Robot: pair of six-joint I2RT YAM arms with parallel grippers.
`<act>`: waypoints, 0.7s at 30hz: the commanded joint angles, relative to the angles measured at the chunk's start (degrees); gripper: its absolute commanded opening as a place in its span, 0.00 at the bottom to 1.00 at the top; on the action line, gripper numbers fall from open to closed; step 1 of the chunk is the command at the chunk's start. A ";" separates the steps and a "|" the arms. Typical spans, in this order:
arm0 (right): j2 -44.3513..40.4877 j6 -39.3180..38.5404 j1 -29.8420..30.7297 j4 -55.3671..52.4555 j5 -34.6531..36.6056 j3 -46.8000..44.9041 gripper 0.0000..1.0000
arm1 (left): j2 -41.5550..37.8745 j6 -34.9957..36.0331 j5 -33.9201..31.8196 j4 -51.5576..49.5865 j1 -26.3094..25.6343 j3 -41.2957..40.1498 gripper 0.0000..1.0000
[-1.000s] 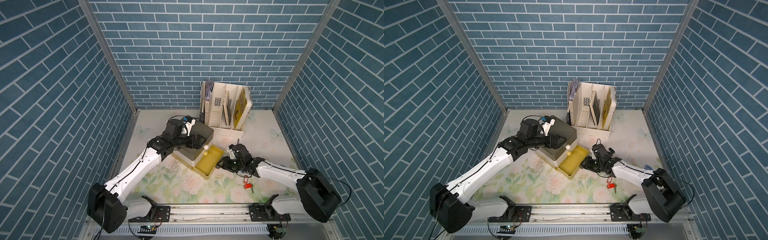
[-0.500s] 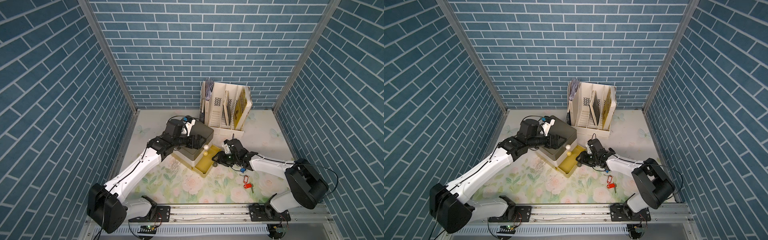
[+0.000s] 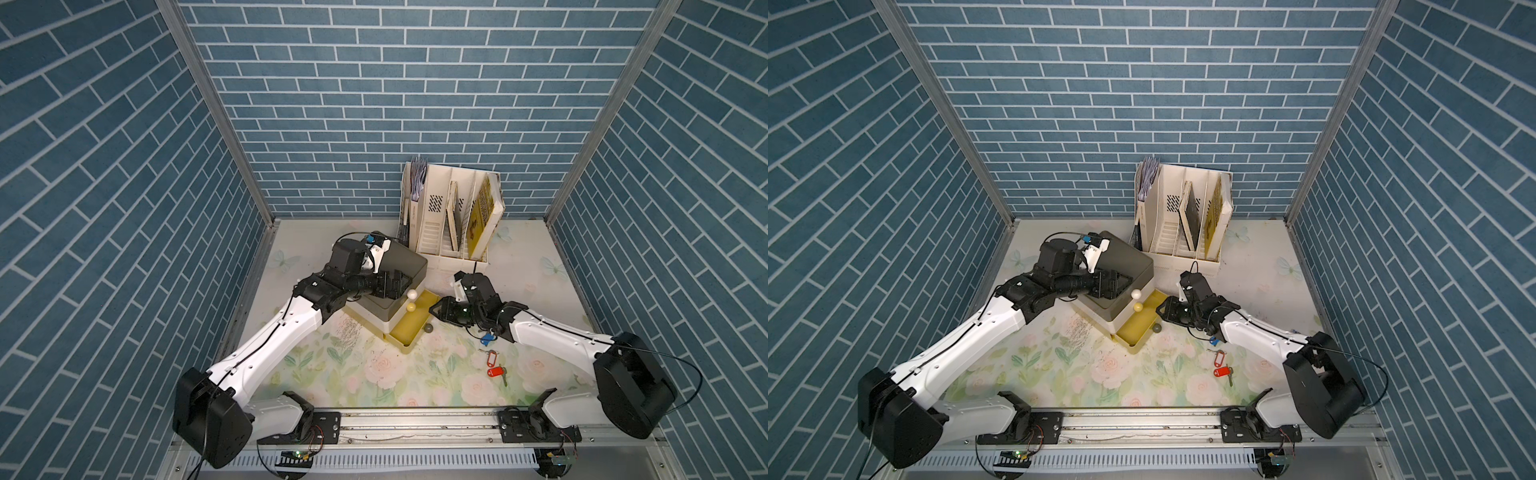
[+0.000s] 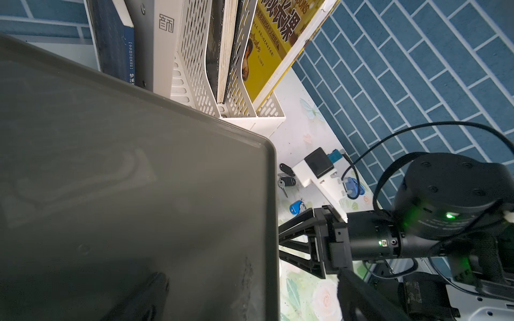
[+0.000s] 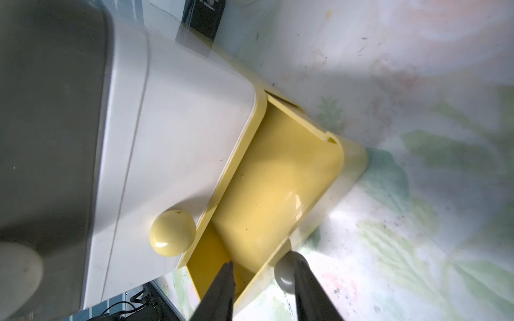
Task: Take the keys out of the drawer
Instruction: Close the drawer in the storage box.
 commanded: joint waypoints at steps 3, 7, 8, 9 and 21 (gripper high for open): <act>1.76 -1.54 -0.36 -3.64 1.04 -2.32 0.31 | 0.72 -0.60 -0.38 -5.24 0.53 -1.98 1.00; 6.12 -1.81 -0.35 -1.47 -0.68 -0.33 0.30 | 0.39 -0.54 -0.57 -5.41 0.48 -2.44 1.00; 7.16 -1.97 -0.35 -1.17 -0.82 0.49 0.30 | 0.25 -0.58 -0.65 -5.45 0.50 -2.59 1.00; 8.14 -2.07 -0.36 -0.71 -0.96 1.19 0.30 | 0.19 -0.55 -0.80 -5.45 0.53 -2.68 1.00; 14.70 -2.03 -0.33 3.46 -2.71 5.61 0.30 | 0.27 -0.45 -0.78 -5.19 0.52 -3.21 1.00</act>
